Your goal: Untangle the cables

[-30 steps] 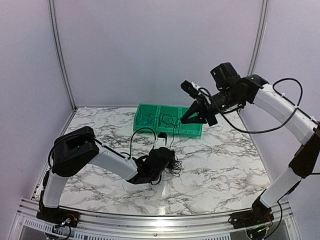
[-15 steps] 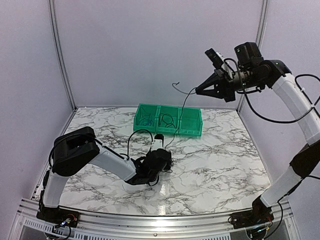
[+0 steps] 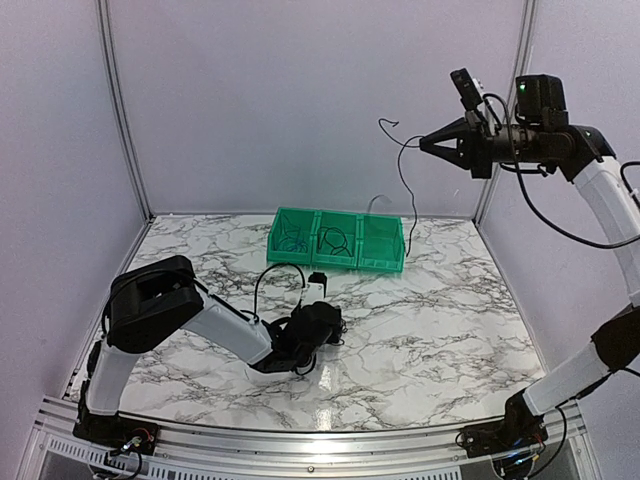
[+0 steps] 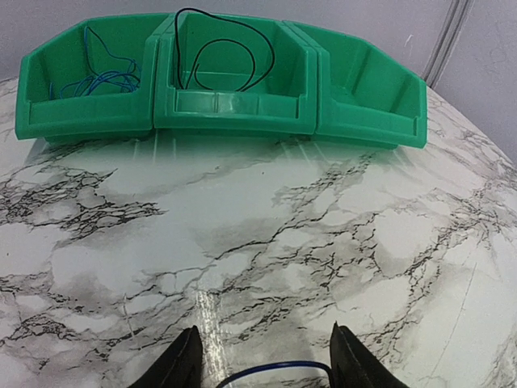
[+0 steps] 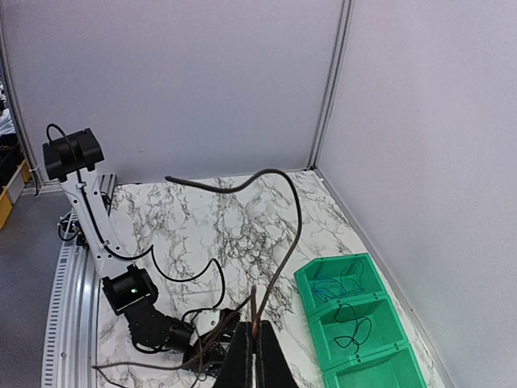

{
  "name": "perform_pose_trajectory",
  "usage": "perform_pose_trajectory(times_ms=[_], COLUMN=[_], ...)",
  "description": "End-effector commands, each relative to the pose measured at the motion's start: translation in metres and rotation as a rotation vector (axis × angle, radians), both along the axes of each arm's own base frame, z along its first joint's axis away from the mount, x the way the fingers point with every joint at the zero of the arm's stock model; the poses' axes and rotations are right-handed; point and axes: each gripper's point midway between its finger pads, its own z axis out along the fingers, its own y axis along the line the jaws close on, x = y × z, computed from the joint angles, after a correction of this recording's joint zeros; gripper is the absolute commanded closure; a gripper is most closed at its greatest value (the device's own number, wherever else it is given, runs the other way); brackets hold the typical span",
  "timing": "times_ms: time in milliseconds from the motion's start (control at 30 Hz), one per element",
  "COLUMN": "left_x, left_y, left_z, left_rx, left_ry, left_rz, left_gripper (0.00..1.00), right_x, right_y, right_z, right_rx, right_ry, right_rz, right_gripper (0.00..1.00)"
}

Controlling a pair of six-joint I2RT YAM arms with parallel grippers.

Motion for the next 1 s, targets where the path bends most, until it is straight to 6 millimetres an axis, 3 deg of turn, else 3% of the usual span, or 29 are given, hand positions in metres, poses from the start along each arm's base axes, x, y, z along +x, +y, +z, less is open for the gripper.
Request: perform_pose_trajectory(times_ms=[0,167,267,433,467,500,633,833,967], left_x=[0.000,-0.001,-0.002,-0.009,-0.013,-0.016,-0.026,-0.049,-0.055], left_y=[0.006,0.011,0.010,0.009,0.011,0.013,0.005,-0.005,0.006], left_z=[-0.012,-0.011,-0.008,0.016,0.023,0.032,0.070,0.118,0.124], left_rx=[0.057,0.079,0.084,0.023,0.002,-0.022,-0.012,0.356,0.330], left_ry=[-0.017,-0.035,-0.046,-0.110,-0.132,-0.156,-0.253,-0.423,-0.416], left_rz=[-0.006,-0.008,-0.021,-0.065,-0.072,-0.074,-0.098,-0.037,-0.050], left_gripper=[0.44,0.42,0.37,0.24,0.17,0.03,0.01,0.01,0.01], right_x=[0.038,0.065,0.081,0.114,0.119,0.125,0.146,0.167,0.179], right_y=[-0.014,-0.050,-0.061,-0.071,-0.073,-0.074,-0.078,-0.076,-0.073], right_z=[0.002,0.032,0.034,0.006,0.001,-0.005,-0.029,-0.059,-0.081], right_rx=[0.032,0.109,0.108,0.066,0.058,0.046,-0.003,-0.038,-0.058], right_ry=[0.023,-0.012,-0.046,-0.008,-0.005,-0.001,0.022,0.084,0.130], right_rz=[-0.125,-0.252,-0.345,-0.459,-0.473,-0.486,-0.528,-0.523,-0.513], right_gripper=[1.00,1.00,1.00,1.00,1.00,1.00,1.00,1.00,1.00])
